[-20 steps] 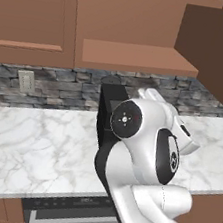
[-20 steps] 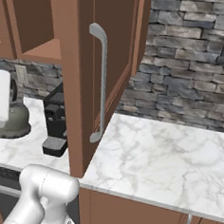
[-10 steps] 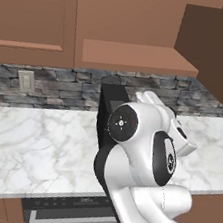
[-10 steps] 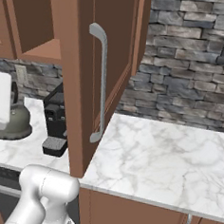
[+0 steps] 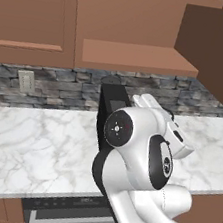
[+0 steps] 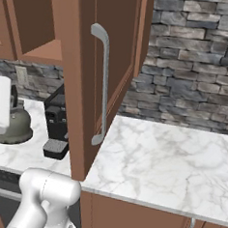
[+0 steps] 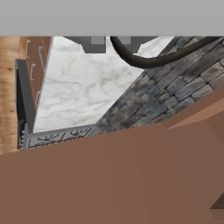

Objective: Open the cabinet, pick the kettle from the cabinet, and place it in the sink.

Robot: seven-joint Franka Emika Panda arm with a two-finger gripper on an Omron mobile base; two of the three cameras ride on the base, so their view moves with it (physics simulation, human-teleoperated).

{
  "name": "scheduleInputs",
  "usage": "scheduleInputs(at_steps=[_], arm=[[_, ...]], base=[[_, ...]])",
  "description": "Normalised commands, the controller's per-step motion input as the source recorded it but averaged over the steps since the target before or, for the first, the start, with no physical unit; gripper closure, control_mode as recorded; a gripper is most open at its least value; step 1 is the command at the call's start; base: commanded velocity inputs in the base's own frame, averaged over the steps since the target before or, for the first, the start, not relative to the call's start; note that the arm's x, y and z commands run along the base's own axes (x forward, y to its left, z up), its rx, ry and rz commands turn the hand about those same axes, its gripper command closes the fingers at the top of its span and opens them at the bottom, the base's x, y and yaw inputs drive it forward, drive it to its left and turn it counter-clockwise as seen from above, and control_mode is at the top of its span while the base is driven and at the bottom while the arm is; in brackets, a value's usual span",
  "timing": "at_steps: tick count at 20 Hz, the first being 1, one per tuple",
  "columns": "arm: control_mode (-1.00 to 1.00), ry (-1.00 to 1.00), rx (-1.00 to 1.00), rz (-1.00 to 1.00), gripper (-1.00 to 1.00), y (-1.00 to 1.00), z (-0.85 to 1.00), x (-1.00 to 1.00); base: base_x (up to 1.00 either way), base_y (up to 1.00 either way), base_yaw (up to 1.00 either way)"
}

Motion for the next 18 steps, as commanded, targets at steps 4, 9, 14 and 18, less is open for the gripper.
scheduleInputs(at_steps=[4,9,14,18], arm=[[-1.00,0.00,0.00,0.00,1.00,0.00,0.00,0.00],[-1.00,0.00,0.00,0.00,1.00,0.00,0.00,0.00],[-1.00,0.00,0.00,0.00,1.00,0.00,0.00,0.00],[-1.00,0.00,0.00,0.00,1.00,0.00,0.00,0.00]], base=[[0.00,0.00,0.00],[0.00,0.00,0.00],[0.00,0.00,0.00],[0.00,0.00,0.00]])
